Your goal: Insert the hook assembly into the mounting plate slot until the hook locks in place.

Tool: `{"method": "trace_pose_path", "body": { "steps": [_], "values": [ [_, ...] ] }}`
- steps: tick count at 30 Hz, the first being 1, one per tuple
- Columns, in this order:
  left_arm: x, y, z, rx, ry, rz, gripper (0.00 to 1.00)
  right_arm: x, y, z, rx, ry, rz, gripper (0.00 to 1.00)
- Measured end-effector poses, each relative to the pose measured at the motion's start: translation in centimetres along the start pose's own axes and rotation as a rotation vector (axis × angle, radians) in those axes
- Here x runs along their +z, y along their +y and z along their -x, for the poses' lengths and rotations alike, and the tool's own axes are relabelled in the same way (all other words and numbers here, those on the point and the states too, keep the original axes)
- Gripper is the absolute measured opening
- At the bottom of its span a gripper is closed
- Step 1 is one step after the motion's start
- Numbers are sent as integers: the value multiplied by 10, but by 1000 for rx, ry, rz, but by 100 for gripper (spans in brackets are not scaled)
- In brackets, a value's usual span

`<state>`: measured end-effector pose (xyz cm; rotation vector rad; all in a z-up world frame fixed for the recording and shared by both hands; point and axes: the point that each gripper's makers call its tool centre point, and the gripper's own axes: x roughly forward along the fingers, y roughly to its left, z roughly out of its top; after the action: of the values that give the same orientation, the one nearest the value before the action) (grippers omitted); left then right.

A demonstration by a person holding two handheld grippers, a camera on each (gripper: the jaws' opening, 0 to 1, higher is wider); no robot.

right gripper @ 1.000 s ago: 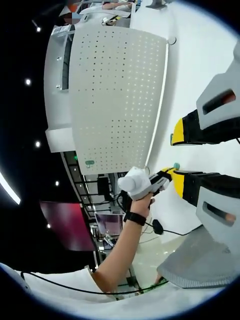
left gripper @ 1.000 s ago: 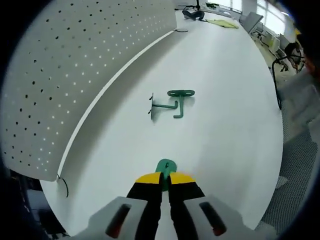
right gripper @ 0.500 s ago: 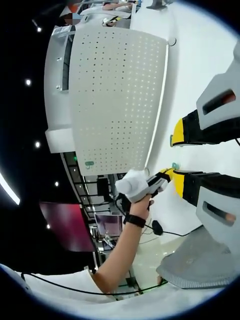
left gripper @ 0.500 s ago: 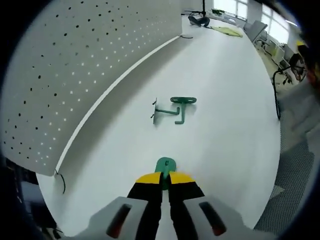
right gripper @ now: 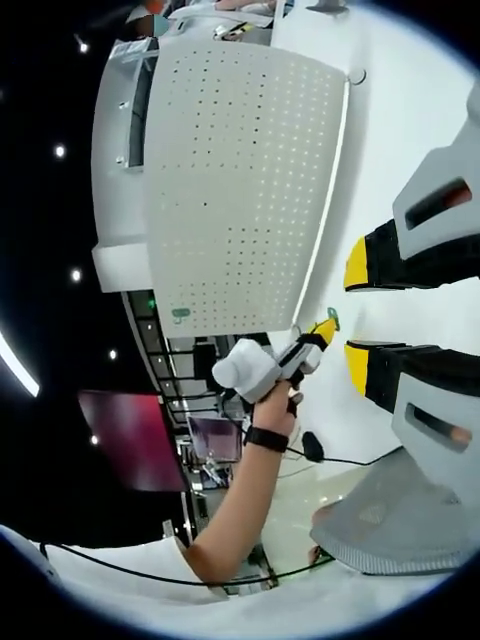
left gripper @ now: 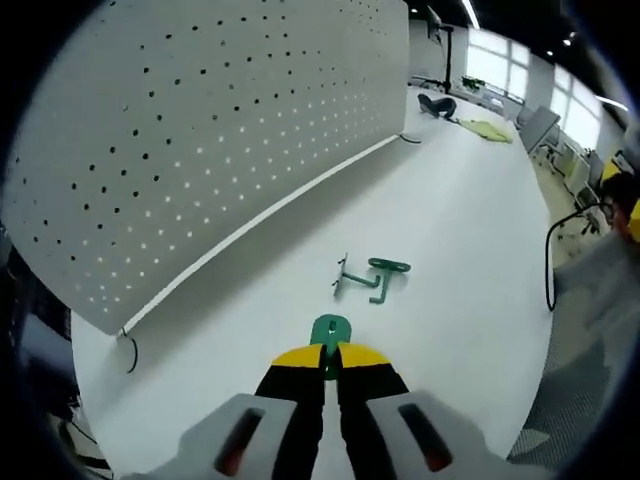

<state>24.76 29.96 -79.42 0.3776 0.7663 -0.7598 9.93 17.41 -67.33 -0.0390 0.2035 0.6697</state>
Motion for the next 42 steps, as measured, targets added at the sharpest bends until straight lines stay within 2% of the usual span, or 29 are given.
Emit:
{"method": "trace_pose_path", "body": {
  "steps": [8,13,15,22,27,29,32,38,42],
  "values": [
    [13,-2,15,29,-85,62,3,3,5,0,37,1,19,19],
    [24,5,27,72,-155,112,3,5,6,0,55,-4,27,19],
    [26,7,31,80,-167,131,3,5,6,0,60,-6,28,19],
    [42,15,52,134,-272,193,3,8,5,3,55,-21,29,21],
    [53,16,64,163,-341,244,3,6,4,6,51,-20,32,27],
    [58,16,69,172,-367,244,3,5,1,7,44,-16,35,31],
    [67,19,76,194,-410,259,3,6,-2,10,42,-21,39,32],
    [82,33,92,265,-512,315,3,10,-7,14,25,-22,52,37],
    [88,41,100,300,-545,333,3,11,-9,17,8,-30,59,44]
  ]
}}
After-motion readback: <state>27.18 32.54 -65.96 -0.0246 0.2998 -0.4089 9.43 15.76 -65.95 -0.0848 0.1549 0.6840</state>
